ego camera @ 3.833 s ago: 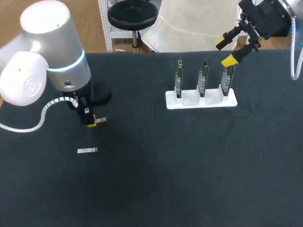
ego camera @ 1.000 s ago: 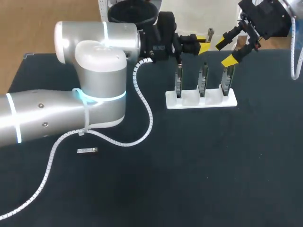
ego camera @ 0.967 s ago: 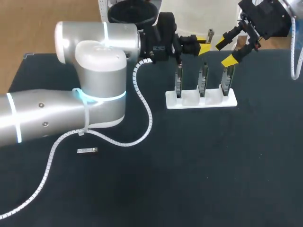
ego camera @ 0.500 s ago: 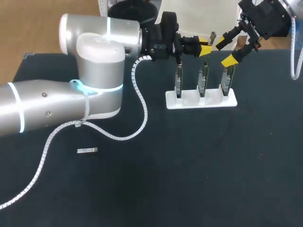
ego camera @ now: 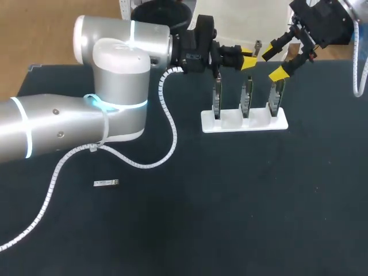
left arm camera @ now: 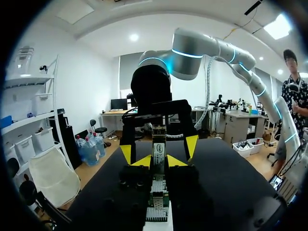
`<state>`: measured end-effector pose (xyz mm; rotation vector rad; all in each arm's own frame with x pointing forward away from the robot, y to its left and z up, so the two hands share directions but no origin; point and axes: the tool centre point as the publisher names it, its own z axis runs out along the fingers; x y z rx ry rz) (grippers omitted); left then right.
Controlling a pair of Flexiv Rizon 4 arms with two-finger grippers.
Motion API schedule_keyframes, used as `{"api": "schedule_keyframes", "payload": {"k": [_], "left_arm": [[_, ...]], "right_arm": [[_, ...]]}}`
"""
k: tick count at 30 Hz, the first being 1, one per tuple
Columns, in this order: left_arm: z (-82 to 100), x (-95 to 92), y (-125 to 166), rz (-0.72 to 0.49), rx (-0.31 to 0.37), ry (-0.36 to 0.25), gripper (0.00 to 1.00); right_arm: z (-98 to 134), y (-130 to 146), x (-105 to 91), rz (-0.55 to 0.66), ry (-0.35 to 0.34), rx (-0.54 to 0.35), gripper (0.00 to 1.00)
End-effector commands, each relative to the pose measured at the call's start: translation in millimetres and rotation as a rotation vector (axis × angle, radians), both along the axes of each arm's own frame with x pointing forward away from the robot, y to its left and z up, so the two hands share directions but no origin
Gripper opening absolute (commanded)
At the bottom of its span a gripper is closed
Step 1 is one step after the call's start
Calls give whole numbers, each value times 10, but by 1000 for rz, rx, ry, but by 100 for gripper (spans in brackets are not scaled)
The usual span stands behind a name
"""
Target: Pick up the optical module with the left hand, and insert it into the network port with the right hand.
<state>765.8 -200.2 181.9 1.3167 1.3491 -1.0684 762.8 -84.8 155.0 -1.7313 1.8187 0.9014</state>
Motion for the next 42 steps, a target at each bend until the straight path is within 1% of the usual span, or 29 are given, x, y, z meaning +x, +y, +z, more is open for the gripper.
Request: {"api": "schedule_keyframes", "payload": {"k": [1, 8, 15, 42], "left_arm": [[-13, 2, -7, -1, -1, 3, 0], [-25, -18, -21, -7, -6, 8, 0], [-61, -9, -6, 7, -16, 36, 0], [-95, 11, 3, 13, -11, 50, 0]], "right_arm": [[-2, -1, 5, 1, 0, 1, 100], [-2, -1, 5, 1, 0, 1, 100], [-2, -1, 5, 1, 0, 1, 100], [-2, -1, 5, 1, 0, 1, 100]]}}
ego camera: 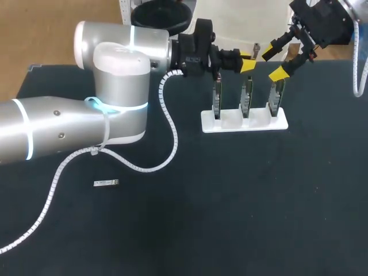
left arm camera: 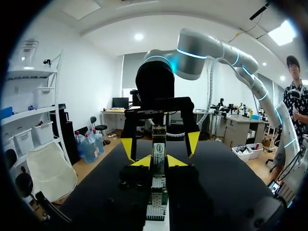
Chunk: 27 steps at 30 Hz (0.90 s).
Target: Pick up the optical module with the left hand, and insert it into the network port with the right hand.
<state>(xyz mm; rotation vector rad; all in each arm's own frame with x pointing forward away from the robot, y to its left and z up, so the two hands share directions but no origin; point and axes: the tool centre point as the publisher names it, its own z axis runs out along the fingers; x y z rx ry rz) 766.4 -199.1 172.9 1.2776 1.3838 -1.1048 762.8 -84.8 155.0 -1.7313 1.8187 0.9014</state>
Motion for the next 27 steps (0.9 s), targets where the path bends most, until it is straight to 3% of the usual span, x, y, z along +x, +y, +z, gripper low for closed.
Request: {"api": "schedule_keyframes", "payload": {"k": [1, 27], "left_arm": [[-9, 10, -10, -1, 1, 2, 0], [-13, 19, -23, 0, 7, 6, 0]], "right_arm": [[-2, -1, 5, 1, 0, 1, 100], [-2, -1, 5, 1, 0, 1, 100]]}}
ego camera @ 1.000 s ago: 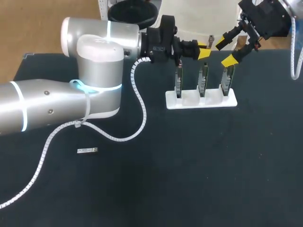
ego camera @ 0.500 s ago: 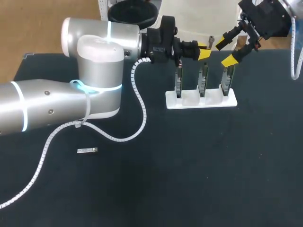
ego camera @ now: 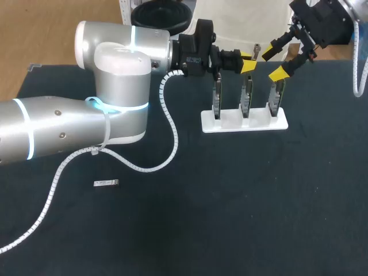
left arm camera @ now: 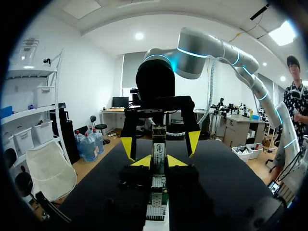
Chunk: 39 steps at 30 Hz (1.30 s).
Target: Pick up the optical module with the left hand, and insert it into the network port with the right hand.
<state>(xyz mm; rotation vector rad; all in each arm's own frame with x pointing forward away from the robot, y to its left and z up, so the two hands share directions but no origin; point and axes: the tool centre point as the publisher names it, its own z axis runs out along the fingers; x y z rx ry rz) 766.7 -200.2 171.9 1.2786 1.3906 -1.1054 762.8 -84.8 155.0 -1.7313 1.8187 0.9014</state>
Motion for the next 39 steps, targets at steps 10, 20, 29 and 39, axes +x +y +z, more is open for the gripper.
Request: {"api": "schedule_keyframes", "payload": {"k": [10, 20, 29, 39], "left_arm": [[-3, 15, -12, 0, 2, 1, 0], [-3, 15, -12, 0, 2, 1, 0], [-3, 15, -12, 0, 2, 1, 0], [-3, 15, -12, 0, 2, 1, 0]], "right_arm": [[159, 14, 101, 16, -26, 43, 100], [339, 16, 186, 43, -44, 79, 100], [422, 136, 111, 73, -50, 105, 100], [444, 269, 28, 64, -65, 120, 100]]}}
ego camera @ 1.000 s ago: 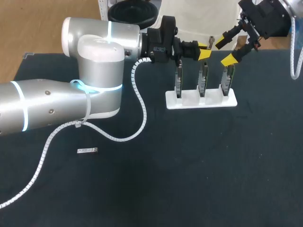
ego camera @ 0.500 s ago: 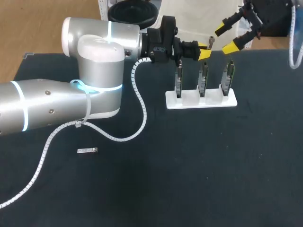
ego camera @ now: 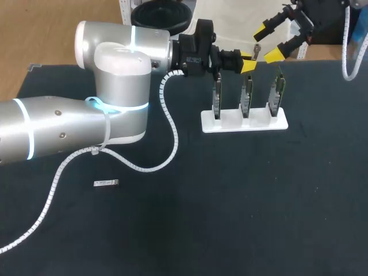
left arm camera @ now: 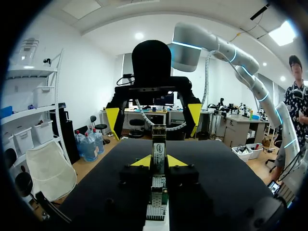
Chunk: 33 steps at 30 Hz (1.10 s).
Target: Pick up the optical module with the left hand, and insert it into the network port with the right hand.
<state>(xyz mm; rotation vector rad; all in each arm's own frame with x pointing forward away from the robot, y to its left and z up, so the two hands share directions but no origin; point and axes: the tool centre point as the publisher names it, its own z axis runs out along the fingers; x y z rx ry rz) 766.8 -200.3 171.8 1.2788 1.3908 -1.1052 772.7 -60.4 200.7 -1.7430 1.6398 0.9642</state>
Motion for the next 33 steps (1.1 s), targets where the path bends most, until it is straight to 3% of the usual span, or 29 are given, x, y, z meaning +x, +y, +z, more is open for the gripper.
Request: {"api": "schedule_keyframes", "payload": {"k": [1, 31, 32, 33], "left_arm": [[-2, 15, -11, 0, 2, 1, 0], [-2, 15, -11, 0, 2, 1, 0], [-2, 15, -11, 0, 2, 1, 0], [-2, 15, -11, 0, 2, 1, 0]], "right_arm": [[-11, 33, -74, -14, -11, 1, 100], [26, 116, -57, -22, -19, -11, 100], [24, 116, -58, -21, -19, -11, 92], [22, 116, -59, -19, -20, -11, 41]]}}
